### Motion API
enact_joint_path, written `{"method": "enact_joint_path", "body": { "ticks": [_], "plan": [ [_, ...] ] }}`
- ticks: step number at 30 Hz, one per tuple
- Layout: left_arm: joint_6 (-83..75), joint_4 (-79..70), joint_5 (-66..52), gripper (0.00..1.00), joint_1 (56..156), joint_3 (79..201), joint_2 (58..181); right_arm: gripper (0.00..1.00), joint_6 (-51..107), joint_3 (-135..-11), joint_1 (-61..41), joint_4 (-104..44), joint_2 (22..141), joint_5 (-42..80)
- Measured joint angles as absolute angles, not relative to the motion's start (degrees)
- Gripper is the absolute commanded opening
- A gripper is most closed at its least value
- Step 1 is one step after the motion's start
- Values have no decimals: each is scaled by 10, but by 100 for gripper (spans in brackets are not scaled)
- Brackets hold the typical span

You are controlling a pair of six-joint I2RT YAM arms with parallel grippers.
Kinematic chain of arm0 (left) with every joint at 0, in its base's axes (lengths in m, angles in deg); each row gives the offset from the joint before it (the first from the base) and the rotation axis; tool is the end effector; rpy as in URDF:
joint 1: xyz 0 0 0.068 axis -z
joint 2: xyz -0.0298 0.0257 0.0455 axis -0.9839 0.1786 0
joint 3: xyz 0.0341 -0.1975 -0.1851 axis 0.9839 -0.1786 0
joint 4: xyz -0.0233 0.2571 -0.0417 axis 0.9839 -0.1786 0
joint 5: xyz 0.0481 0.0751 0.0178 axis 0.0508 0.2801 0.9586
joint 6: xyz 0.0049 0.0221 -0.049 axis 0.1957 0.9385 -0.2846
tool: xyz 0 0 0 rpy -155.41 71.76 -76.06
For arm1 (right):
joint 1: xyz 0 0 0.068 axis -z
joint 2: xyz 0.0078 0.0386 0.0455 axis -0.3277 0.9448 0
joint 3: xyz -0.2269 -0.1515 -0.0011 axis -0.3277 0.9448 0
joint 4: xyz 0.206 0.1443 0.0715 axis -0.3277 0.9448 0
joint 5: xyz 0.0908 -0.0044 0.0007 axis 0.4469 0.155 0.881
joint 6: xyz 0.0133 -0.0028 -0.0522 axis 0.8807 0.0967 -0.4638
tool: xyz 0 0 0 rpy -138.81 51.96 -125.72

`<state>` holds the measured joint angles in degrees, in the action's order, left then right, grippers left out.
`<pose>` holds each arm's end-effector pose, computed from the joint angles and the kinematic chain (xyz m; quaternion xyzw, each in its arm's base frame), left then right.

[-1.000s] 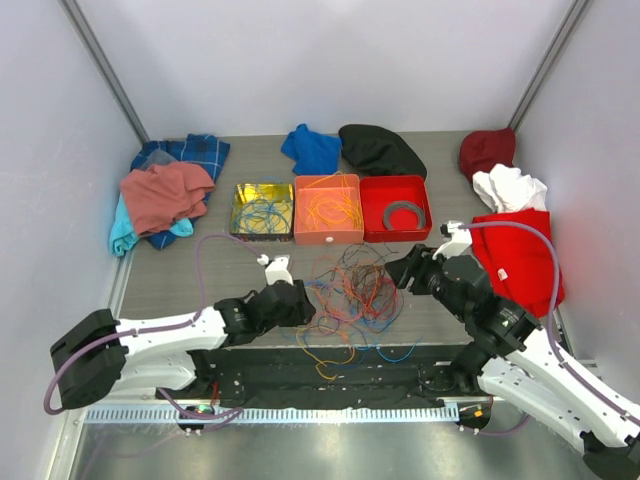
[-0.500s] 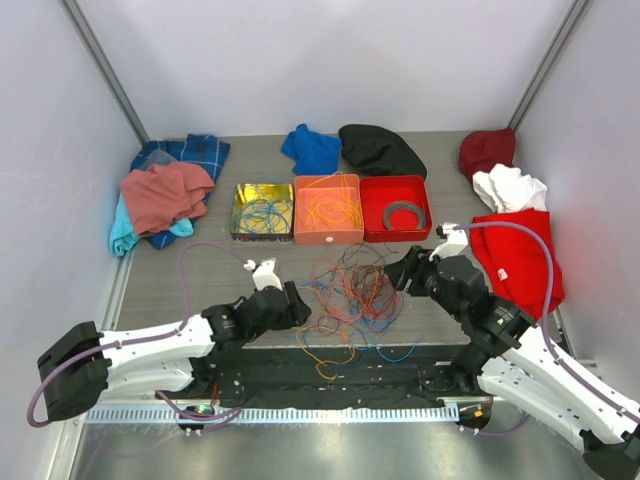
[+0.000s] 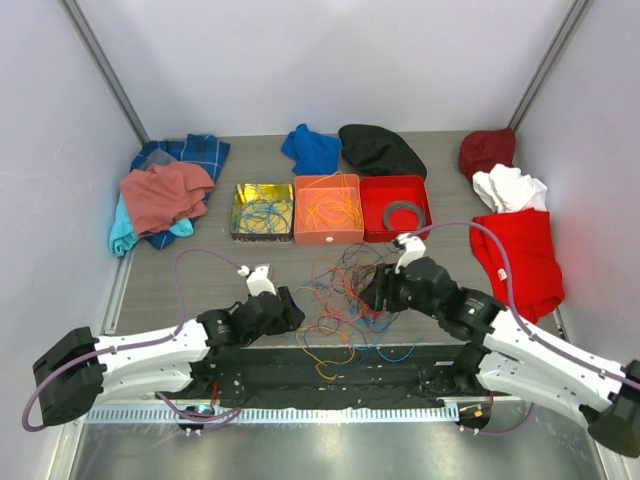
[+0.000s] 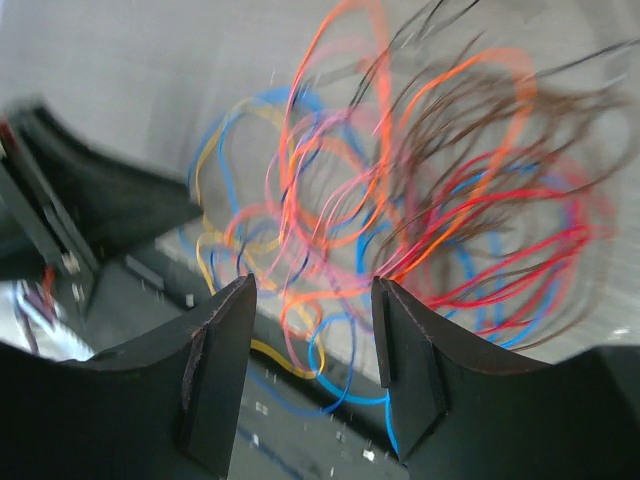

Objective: Untangle the cables

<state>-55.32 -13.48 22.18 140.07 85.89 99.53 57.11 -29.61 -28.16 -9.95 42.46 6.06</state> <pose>0.0991 -0.1486 0.1565 -0.0893 0.9027 -0.2613 0.3300 0.1177 0.1227 0.2503 -0.0637 0.8679 0.2956 0.3940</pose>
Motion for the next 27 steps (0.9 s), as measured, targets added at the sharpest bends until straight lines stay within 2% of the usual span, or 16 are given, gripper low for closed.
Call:
{"method": "enact_joint_path", "body": {
  "ticks": [8, 15, 22, 26, 27],
  "plan": [
    [-537, -122, 211, 56, 1401, 859, 1011, 58, 569, -301, -344, -110, 527, 84],
    [-537, -94, 214, 56, 1401, 859, 1023, 58, 569, -301, -348, -135, 544, 85],
    [-535, -40, 213, 56, 1401, 878, 1105, 58, 574, -301, -348, -131, 531, 73],
    [-537, -5, 213, 48, 1401, 882, 1131, 58, 577, -301, -348, -128, 501, 57],
    [-537, 0, 214, 42, 1401, 882, 1135, 58, 578, -301, -348, -128, 494, 54]
  ]
}}
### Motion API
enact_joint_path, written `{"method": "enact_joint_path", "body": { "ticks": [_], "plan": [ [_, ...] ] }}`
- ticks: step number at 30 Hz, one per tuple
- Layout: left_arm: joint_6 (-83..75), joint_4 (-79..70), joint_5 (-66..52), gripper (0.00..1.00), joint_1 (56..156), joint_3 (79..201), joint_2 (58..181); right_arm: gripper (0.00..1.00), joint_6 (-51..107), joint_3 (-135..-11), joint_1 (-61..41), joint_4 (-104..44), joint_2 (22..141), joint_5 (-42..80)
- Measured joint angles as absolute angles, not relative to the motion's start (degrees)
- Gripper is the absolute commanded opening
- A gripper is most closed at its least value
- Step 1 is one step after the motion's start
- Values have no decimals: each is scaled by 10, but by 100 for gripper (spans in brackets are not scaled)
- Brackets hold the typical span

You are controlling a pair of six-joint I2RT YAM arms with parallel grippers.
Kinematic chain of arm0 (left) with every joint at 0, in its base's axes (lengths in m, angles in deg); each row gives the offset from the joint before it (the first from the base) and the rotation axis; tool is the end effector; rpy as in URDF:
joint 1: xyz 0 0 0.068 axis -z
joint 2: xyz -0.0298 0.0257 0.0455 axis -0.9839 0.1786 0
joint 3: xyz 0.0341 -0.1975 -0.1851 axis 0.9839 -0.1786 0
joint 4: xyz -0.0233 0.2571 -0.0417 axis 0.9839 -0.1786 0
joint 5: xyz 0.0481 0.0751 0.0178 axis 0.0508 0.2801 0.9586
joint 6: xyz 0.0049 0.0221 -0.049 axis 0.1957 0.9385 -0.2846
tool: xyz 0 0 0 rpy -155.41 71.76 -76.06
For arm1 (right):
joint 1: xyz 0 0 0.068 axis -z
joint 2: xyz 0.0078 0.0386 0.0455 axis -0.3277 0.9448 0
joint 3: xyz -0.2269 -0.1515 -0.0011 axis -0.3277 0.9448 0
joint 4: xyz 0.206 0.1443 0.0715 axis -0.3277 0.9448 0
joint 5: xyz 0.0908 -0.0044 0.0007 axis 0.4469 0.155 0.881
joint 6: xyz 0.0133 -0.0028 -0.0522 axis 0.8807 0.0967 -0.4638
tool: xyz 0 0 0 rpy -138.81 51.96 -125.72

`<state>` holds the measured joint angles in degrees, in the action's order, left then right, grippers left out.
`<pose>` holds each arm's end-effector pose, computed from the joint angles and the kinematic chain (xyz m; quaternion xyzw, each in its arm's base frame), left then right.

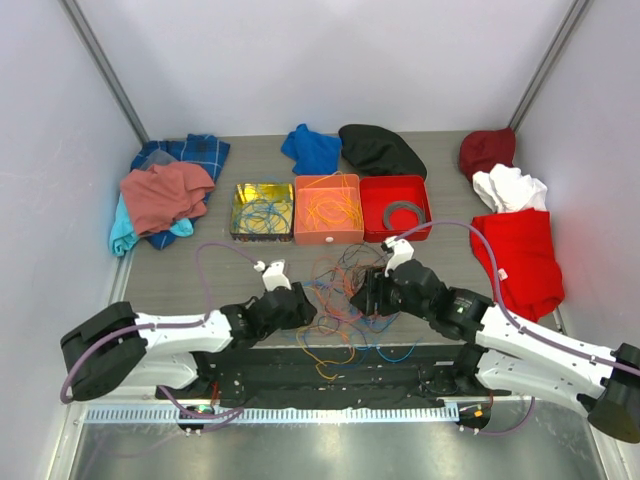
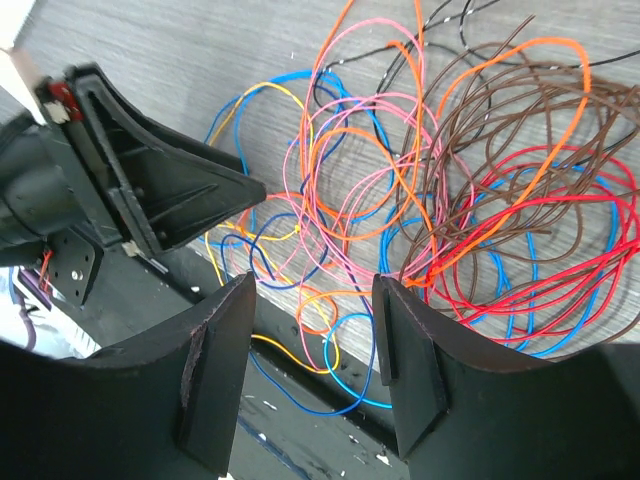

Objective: Untangle the cables

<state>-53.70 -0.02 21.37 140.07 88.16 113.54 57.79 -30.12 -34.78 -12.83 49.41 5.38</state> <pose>0.1156 -0.1785 0.1438 -0.0762 0.8991 -0.2725 0.3341 0.1145 0.1509 0.2386 -0.1093 0.8781 0.2965 0.3593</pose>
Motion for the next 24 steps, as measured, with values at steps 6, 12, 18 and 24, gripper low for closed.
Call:
{"method": "enact_joint_path", "body": {
  "ticks": [6, 12, 18, 24],
  "plan": [
    [-537, 14, 213, 4, 1401, 884, 1159, 58, 582, -301, -348, -121, 490, 41],
    [-533, -42, 222, 0, 1406, 885, 1113, 57, 583, -301, -348, -120, 490, 36],
    [-452, -208, 289, 0, 1412, 990, 937, 58, 582, -301, -348, -122, 482, 30],
    [-307, -286, 387, 0, 1412, 1235, 890, 58, 582, -301, -348, -124, 468, 25]
  ]
}}
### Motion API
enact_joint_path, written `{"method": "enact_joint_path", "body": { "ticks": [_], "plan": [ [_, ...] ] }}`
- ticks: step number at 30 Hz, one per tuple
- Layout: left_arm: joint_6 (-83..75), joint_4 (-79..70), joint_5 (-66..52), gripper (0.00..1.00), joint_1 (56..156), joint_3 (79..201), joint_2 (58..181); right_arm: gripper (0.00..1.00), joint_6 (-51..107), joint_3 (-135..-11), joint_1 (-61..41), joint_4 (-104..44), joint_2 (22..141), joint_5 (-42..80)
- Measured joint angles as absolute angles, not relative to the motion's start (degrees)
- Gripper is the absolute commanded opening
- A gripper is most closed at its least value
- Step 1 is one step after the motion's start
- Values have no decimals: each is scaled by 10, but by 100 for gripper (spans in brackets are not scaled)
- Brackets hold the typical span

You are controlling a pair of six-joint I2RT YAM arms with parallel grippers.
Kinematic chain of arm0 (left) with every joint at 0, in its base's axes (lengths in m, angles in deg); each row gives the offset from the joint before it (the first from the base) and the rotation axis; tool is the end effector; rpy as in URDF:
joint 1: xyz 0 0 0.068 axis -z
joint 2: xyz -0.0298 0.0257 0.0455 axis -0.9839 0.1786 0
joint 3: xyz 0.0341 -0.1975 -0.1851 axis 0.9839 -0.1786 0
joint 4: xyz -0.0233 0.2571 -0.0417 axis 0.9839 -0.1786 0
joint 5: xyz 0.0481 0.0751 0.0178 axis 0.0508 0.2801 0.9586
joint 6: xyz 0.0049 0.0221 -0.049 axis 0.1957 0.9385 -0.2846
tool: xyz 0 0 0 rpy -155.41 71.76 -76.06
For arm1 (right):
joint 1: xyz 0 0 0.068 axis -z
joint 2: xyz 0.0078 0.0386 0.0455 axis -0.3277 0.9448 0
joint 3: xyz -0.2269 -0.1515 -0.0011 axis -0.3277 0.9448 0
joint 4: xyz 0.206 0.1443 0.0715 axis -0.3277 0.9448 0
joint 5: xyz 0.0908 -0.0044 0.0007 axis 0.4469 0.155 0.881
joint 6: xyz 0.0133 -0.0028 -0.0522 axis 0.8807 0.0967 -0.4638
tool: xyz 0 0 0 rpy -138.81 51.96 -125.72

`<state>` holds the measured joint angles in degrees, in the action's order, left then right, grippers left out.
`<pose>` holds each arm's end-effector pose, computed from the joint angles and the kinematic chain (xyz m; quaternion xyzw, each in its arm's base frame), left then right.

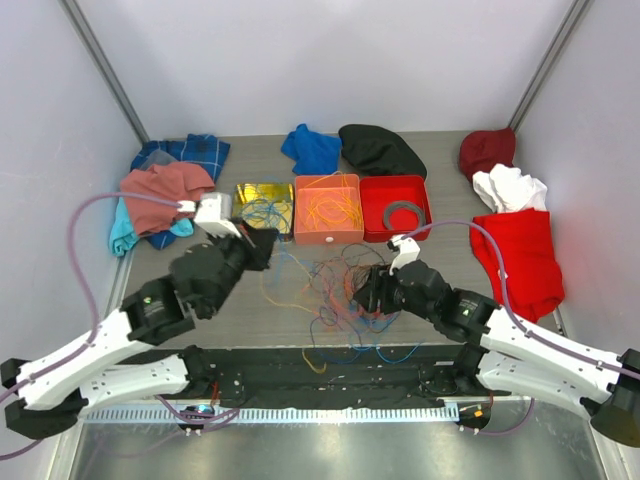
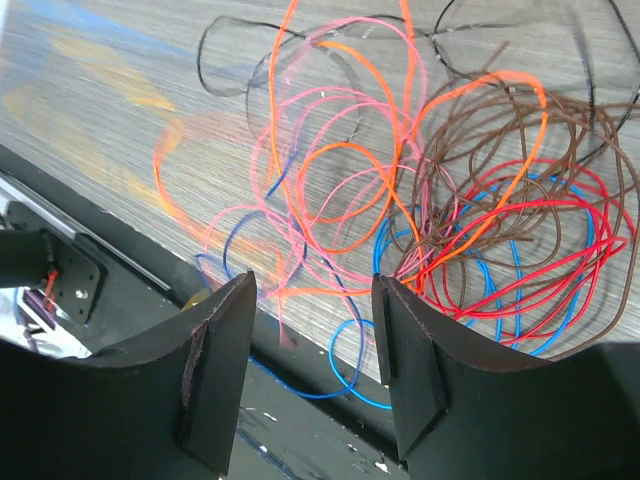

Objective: Untangle the cables

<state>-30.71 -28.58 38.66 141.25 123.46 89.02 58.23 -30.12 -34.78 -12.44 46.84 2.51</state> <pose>0.0957 -0.1313 0.3859 -0.0512 0.7557 -0.3035 0.5780 0.1122 0.1447 0.2455 -0.0916 0.8701 0.2942 0.3846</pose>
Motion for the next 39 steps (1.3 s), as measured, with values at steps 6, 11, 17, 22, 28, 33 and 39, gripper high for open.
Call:
{"method": "enact_joint_path", "body": {
  "ticks": [6, 11, 17, 22, 28, 33, 39],
  "plan": [
    [-180, -299, 443, 0, 1412, 1371, 906, 57, 582, -301, -348, -124, 431, 14],
    [-90, -283, 449, 0, 1412, 1501, 980, 57, 582, -301, -348, -119, 419, 11],
    [-8, -267, 450, 0, 1412, 1611, 1059, 57, 582, -301, -348, -105, 385, 4],
    [27, -266, 465, 0, 1410, 1618, 1082, 57, 582, -301, -348, -90, 365, -4],
    [-2, -285, 431, 0, 1334, 1595, 1101, 58, 577, -301, -348, -71, 342, -18],
    [-67, -303, 357, 0, 1214, 1535, 1118, 58, 570, -302, -348, -51, 332, -33],
    [-107, -311, 291, 0, 1151, 1518, 1160, 58, 558, -305, -348, -40, 331, -47]
  ]
}}
